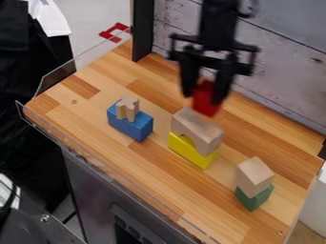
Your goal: Move the red cube to the top of the white cube
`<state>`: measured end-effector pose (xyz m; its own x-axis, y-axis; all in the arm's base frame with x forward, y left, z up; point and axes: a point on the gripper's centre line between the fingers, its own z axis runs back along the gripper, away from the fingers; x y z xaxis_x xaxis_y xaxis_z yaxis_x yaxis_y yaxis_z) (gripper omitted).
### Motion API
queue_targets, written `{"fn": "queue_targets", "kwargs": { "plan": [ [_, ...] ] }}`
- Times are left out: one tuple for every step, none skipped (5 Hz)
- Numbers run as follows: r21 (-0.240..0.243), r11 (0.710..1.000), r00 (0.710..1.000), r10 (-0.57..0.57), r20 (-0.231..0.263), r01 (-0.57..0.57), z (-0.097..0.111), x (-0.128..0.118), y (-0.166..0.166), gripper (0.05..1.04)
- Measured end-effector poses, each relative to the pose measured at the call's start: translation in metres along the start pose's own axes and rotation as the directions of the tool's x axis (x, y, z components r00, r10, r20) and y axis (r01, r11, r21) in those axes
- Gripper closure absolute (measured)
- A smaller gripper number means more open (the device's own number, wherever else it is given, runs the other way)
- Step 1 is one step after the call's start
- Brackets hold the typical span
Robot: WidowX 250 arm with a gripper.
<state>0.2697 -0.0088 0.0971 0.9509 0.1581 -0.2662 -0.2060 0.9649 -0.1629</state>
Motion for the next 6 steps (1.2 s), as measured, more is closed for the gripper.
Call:
{"fn": "queue_targets", "kwargs": {
  "plan": [
    [-0.019,0.995,0.995,0.095,-0.013,-0.095,-0.005,0.004,0.038,0.553],
    [-0.022,0.988,0.988,0.154,-0.013,-0.155,-0.004,0.006,0.062,0.553],
    [-0.005,0.988,0.987,0.157,-0.028,-0.157,-0.003,0.01,0.068,0.553],
    [0.006,0.987,0.986,0.16,-0.037,-0.16,0.0,0.009,0.07,0.553],
    [0.022,0.986,0.984,0.166,-0.06,-0.165,-0.001,0.005,0.071,0.553],
    [0.03,0.985,0.98,0.17,-0.104,-0.168,-0.008,-0.006,0.069,0.553]
  ]
}}
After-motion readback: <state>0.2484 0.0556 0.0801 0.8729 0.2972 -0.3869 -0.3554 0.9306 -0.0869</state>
